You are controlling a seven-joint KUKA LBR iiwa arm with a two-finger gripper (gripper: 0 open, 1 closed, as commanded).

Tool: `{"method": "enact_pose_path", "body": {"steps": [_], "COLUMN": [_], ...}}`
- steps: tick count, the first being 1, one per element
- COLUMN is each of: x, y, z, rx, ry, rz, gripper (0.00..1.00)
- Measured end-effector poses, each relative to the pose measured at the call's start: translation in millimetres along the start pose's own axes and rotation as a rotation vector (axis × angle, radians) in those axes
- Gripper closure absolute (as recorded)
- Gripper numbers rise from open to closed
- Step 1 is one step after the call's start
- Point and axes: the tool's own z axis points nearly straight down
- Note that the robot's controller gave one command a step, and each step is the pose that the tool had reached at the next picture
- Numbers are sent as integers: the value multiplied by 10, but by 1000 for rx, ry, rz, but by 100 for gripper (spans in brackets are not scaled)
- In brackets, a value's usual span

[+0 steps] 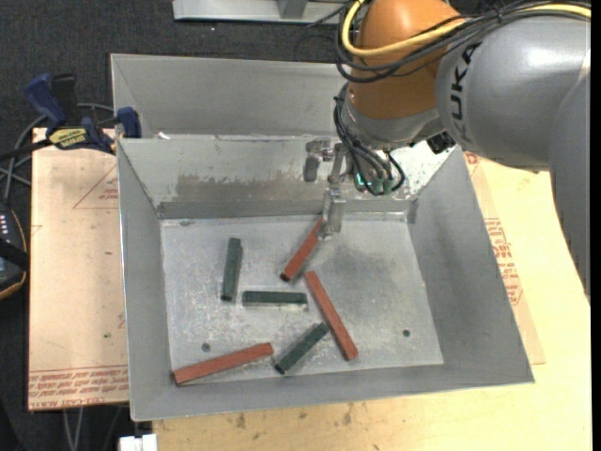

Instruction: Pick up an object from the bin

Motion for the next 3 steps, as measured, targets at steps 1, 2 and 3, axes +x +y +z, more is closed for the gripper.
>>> {"method": "enact_pose_path", "body": {"steps": [1,2,3], "x": [715,837,709], "y": [177,177,536], "z": [1110,933,1419], "rx": [0,2,-1], "ry": [2,-7,-5], "rz": [-240,-659,-404], "gripper": [0,0,0]}}
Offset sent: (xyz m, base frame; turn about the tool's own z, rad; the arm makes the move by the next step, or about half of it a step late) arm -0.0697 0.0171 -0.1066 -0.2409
